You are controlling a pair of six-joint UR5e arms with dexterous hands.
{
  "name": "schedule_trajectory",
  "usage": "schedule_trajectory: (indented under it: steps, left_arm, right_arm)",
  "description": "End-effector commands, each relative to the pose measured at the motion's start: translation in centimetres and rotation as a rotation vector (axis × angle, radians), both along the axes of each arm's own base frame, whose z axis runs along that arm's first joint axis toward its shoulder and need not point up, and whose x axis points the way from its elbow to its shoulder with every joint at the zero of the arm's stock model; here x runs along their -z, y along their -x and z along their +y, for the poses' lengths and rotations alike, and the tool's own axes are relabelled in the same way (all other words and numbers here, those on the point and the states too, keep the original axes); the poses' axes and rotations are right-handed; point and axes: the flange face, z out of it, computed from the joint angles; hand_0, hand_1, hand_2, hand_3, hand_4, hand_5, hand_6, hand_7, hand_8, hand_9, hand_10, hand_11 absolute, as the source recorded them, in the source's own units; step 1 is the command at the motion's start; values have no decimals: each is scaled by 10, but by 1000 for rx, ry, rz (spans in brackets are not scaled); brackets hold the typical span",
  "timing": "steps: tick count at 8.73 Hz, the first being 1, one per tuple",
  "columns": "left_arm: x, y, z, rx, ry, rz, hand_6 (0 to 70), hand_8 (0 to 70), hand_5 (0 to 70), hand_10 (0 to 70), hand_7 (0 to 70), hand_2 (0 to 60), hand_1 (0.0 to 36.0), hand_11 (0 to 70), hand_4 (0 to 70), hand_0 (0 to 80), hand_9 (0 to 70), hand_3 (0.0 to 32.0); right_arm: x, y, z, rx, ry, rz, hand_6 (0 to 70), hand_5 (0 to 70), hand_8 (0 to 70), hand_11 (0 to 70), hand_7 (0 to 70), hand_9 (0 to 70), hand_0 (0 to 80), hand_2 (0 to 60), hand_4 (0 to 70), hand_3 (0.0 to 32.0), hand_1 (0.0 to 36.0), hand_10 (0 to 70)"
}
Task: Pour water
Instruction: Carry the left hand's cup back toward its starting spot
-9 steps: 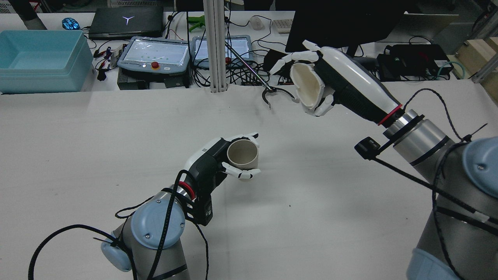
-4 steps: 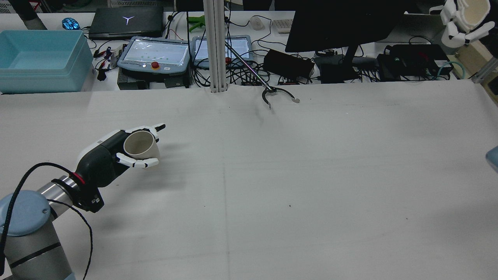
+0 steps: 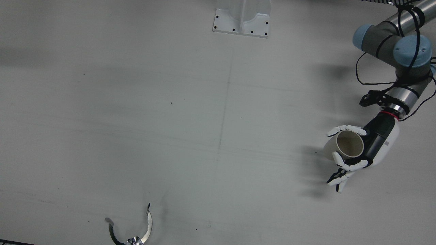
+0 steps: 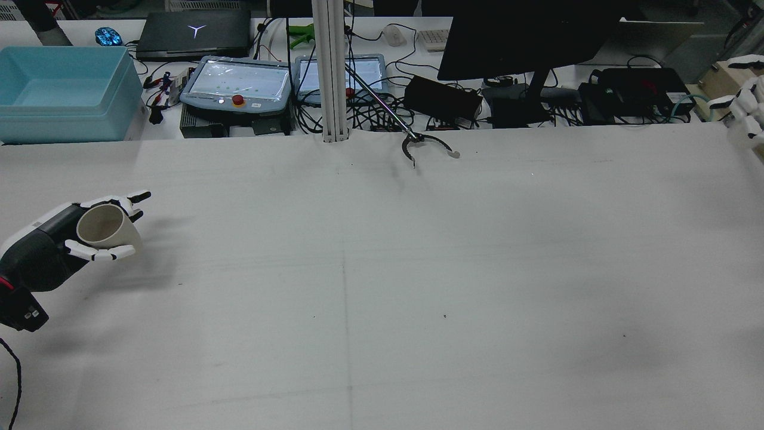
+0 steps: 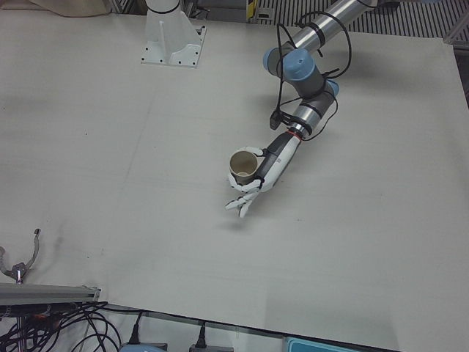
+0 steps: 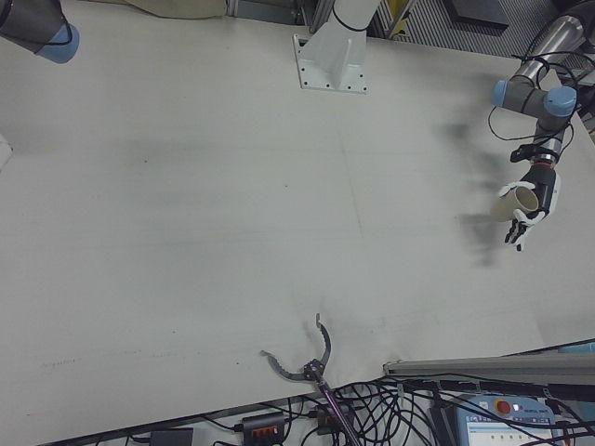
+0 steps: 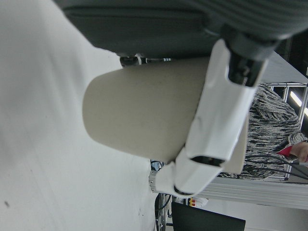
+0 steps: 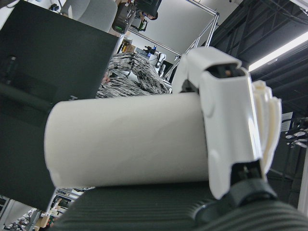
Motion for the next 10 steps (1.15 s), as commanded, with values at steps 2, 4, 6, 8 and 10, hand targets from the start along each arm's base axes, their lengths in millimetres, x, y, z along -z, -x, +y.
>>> schedule_trajectory:
  steps: [2,4,6,8,10]
  left_arm:
    - [-67,94,-37,31,-113,-102,166,44,700,56,150,600,360,123,445,800,16,0]
    - [-78,105,-41,32,-129,-102,168,45,700,57,152,600,360,125,444,800,16,0]
    - [-109,115,-27,31,-120,-108,167,45,700,57,151,600,360,125,439,800,16,0]
    - [-144,126,-8,32,-106,-142,166,45,700,56,152,600,360,125,445,800,16,0]
    - [-189,134,12,22,-76,-191,162,40,700,48,147,390,360,107,429,800,15,0]
  right_arm:
    - [-219,19,28,48,139,18,671,269,627,380,700,700,720,600,162,0,360,236]
    - [-248,28,25,59,152,36,641,266,636,387,700,700,661,600,116,0,360,241]
    - [-242,24,20,23,141,5,628,264,618,377,700,700,662,600,97,0,360,234]
    - [-220,23,7,25,91,-50,185,104,58,0,122,49,614,52,0,0,275,0]
    - [-186,12,10,4,16,-60,28,49,0,0,0,0,540,0,0,68,181,0]
